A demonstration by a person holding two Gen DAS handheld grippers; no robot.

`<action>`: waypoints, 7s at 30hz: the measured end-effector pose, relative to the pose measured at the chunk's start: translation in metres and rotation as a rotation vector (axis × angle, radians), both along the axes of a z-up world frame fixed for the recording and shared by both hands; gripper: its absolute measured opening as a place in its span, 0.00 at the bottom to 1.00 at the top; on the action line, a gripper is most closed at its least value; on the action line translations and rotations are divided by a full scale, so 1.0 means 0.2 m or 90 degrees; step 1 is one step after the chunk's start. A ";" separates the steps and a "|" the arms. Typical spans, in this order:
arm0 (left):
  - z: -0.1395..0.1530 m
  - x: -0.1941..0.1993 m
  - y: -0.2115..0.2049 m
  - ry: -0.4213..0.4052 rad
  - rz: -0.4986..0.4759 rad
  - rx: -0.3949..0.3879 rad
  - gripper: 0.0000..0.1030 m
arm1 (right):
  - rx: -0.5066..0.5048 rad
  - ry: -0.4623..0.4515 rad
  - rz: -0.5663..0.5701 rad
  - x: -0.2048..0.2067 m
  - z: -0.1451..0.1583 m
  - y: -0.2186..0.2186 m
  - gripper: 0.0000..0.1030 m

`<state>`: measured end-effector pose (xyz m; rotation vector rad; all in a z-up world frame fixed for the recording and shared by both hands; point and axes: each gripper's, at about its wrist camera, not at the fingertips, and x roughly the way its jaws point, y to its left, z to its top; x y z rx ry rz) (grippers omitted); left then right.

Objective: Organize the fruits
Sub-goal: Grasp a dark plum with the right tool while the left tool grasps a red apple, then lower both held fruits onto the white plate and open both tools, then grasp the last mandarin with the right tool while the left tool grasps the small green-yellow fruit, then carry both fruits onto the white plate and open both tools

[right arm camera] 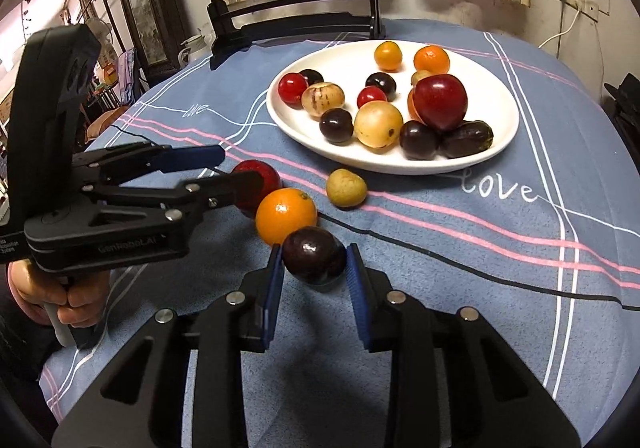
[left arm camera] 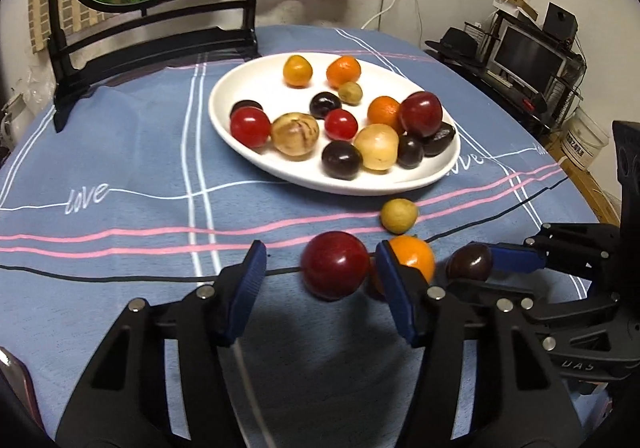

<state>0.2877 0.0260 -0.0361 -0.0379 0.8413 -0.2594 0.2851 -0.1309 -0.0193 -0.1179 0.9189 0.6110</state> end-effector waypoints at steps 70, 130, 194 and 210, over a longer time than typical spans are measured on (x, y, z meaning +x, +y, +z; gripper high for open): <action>0.09 0.13 0.20 -0.014 0.195 0.075 0.86 | 0.016 -0.071 0.007 0.00 0.01 0.10 0.52; -0.08 0.20 -0.25 0.036 -0.043 0.045 0.45 | 0.076 0.046 -0.044 0.32 -0.06 -0.15 0.37; 0.23 0.62 -0.13 -0.067 0.046 0.083 0.27 | 0.087 -0.086 -0.101 0.69 0.22 -0.05 0.39; 0.33 0.01 0.01 -0.102 0.097 0.116 0.98 | 0.048 -0.126 -0.072 0.02 0.26 -0.34 0.99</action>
